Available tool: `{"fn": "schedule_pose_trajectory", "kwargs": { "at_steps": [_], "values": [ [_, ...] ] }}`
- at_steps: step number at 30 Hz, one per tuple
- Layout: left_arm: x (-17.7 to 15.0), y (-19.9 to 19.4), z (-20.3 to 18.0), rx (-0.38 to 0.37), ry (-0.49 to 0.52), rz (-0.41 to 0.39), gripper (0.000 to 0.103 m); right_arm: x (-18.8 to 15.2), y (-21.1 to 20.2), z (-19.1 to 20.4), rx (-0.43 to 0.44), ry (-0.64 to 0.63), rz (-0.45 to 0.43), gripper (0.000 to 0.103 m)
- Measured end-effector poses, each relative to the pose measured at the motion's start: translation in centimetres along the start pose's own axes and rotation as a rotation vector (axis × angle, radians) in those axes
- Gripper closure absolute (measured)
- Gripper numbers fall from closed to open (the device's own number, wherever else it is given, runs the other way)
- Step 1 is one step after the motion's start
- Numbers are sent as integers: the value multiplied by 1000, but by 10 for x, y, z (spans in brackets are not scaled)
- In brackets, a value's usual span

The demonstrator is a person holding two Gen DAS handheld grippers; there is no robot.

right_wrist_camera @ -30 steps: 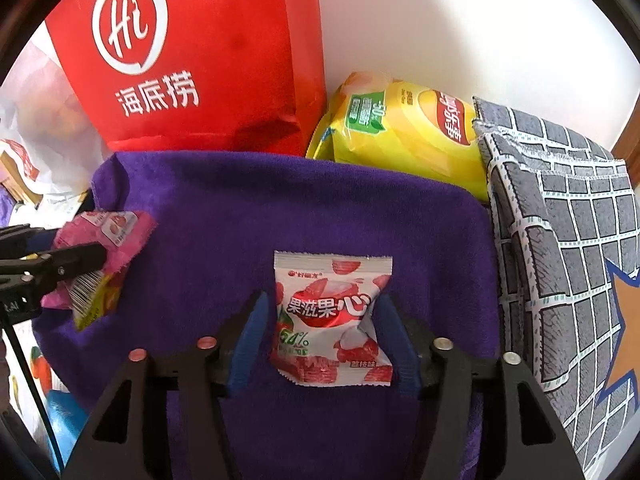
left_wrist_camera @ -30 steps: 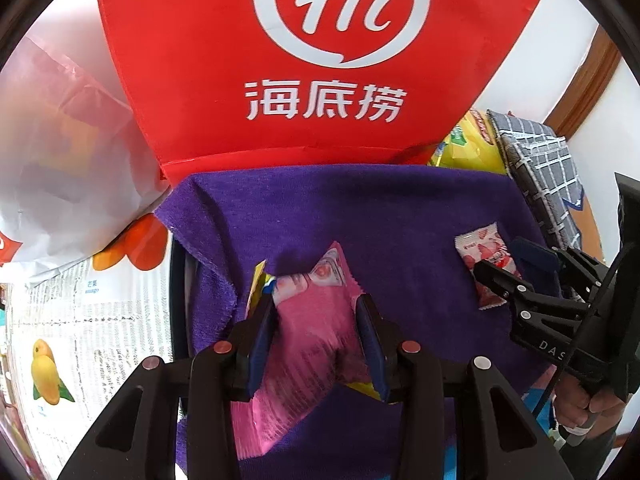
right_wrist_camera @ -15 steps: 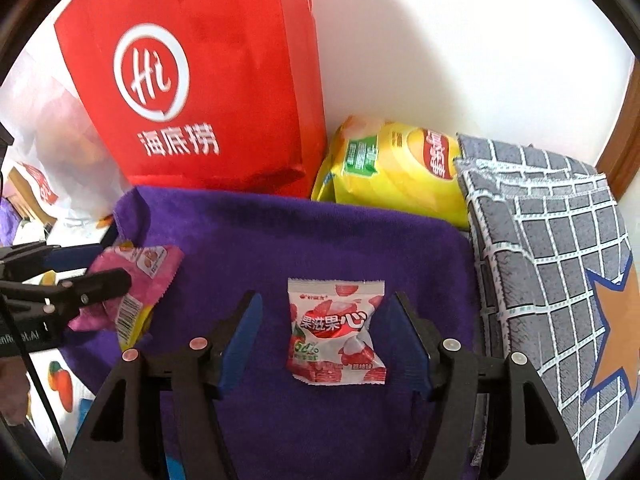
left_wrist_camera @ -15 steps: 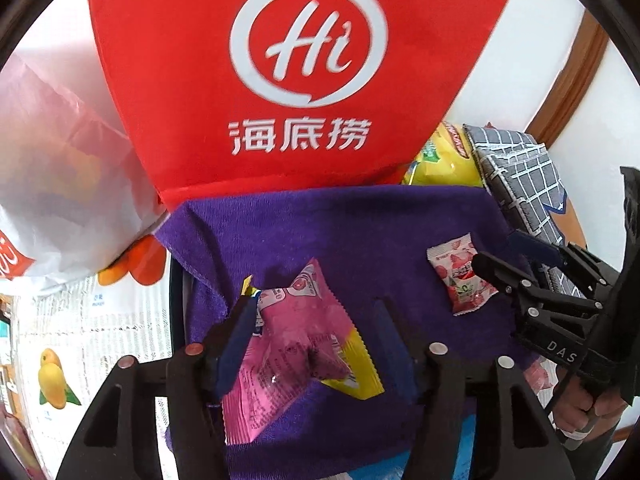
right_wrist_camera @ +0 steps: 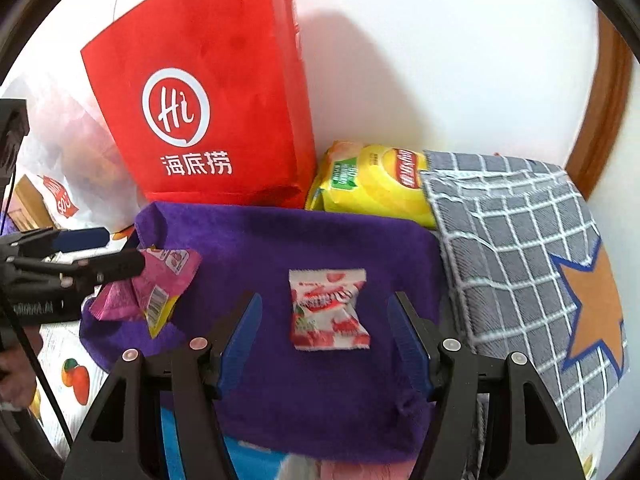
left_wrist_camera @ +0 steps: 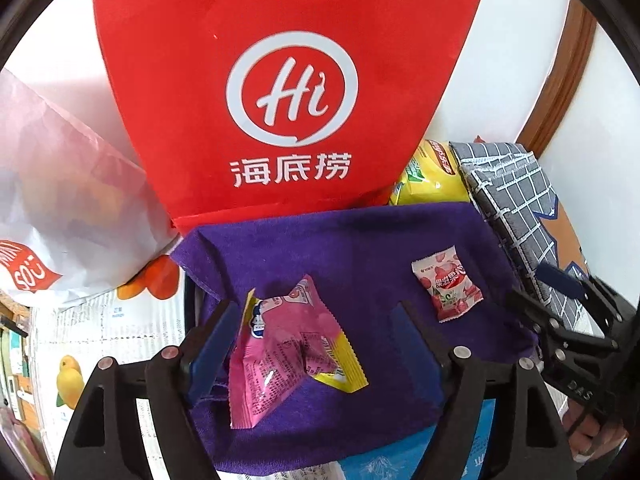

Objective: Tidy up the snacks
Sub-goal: 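Grasp the blue cookie packet with the right tool while the left tool reaches the green snack bag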

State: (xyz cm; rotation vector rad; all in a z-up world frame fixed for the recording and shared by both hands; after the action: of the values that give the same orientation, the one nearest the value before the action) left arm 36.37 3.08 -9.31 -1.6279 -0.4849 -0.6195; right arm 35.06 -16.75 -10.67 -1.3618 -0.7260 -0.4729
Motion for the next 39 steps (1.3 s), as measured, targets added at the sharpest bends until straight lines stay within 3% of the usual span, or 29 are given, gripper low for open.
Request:
{"fn": "schedule_pose_trajectory", "kwargs": {
  "at_steps": [7,17,22,29,35,37,39],
  "values": [
    [3,-26,3,-10,-14,-44,25,-34,-34,-25,-83,28,28,38],
    [-7,-67,-7,-7,-15,-94,25,-107,-76,-55,-66,83,96,38],
    [-31,-83,-8,-10,-18,-83,25,-141,-69,-45,32,71,165,38],
    [-69,-106,1,40,-11,-75,25,-163,-56,-27,82,-2,197,38],
    [-107,-120,11,60,-41,-53,25,-171,-49,-18,48,-73,170,37],
    [-118,-125,13,52,-57,-45,25,-172,-50,-18,31,-83,146,48],
    [-129,-128,13,38,-65,-37,25,-172,-52,-21,39,-76,144,51]
  ]
}}
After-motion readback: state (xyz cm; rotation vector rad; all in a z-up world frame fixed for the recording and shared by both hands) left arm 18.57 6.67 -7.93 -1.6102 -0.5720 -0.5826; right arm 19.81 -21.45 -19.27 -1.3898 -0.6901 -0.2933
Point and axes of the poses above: each gripper's, at about its wrist camera, not at the fingertips, and y roughly the way its jaws point, z to its left, x to its top, the point moved 1 cm from there along y, roughly the way its jaws point, and after that the axes turned 6 degrees about -z, right-handed, at the moved point
